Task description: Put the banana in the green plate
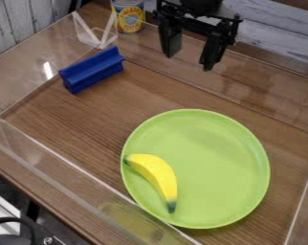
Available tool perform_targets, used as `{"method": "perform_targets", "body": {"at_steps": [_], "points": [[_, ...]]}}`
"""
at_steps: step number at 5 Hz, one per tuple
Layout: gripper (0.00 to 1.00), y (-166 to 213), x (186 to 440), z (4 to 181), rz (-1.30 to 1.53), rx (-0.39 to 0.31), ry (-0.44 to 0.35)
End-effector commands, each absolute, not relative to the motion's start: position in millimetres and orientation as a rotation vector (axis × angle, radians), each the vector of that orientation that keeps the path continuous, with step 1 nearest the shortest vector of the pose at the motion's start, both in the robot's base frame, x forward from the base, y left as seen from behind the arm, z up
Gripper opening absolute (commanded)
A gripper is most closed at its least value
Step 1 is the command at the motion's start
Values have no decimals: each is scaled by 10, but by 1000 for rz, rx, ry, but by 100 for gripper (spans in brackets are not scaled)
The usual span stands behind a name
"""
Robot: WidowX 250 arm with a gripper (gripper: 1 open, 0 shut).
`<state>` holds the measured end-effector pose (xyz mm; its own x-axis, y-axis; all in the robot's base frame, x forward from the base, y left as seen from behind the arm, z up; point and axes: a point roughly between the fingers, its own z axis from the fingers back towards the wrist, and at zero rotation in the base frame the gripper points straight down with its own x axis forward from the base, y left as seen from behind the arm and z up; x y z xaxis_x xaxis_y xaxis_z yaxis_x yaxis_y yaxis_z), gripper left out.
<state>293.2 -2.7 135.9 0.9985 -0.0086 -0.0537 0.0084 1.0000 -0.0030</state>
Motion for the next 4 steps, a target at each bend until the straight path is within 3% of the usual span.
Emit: {"method": "perform_targets", "body": {"at_steps": [1,2,4], "points": [[100,-106,2722,1302,124,-7,57],[100,-235,2409,1318,305,-25,11],[100,-328,2123,1259,538,-33,-14]]}}
